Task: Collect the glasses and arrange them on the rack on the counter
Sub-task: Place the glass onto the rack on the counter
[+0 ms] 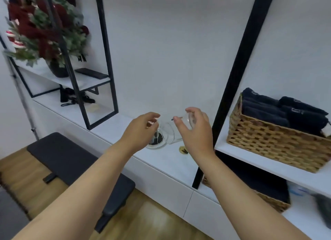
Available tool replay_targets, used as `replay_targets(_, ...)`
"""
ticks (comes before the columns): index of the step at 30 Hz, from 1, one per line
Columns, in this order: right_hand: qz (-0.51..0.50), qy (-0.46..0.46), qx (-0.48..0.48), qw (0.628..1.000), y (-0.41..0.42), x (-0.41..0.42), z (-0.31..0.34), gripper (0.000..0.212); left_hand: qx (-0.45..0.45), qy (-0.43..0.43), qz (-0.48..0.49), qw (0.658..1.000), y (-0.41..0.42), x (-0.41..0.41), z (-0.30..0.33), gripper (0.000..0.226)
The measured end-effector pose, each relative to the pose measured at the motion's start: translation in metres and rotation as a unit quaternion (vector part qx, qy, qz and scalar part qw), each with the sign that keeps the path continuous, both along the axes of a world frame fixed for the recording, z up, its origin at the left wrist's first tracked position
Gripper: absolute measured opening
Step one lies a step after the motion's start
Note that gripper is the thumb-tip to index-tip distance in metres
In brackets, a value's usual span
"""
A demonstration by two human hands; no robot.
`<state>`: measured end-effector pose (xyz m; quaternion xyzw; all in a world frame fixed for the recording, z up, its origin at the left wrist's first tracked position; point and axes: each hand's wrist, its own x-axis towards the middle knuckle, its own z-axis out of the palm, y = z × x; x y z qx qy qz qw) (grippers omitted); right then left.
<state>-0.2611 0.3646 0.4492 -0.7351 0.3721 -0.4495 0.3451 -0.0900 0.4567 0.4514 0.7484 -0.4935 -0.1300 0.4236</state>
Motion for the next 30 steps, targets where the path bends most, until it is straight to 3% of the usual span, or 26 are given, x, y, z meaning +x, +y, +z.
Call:
replay_targets(7, -0.055, 0.082, -0.051, 0.994, -0.092, 0.112, -0.042, 0.048, 0.047, -0.025, -0.041, 0.998, -0.104, 0.12, -0.048, 0.045)
replay_targets(16, -0.048, 0.193, -0.078, 0.977, -0.208, 0.195, -0.126, 0.046, 0.106, -0.061, -0.082, 0.989, -0.225, 0.208, -0.126, 0.054)
replay_targets(30, -0.033, 0.291, -0.096, 0.951, -0.351, 0.28, -0.311, 0.053, 0.158, -0.068, -0.076, 0.982, -0.361, 0.297, -0.322, 0.063)
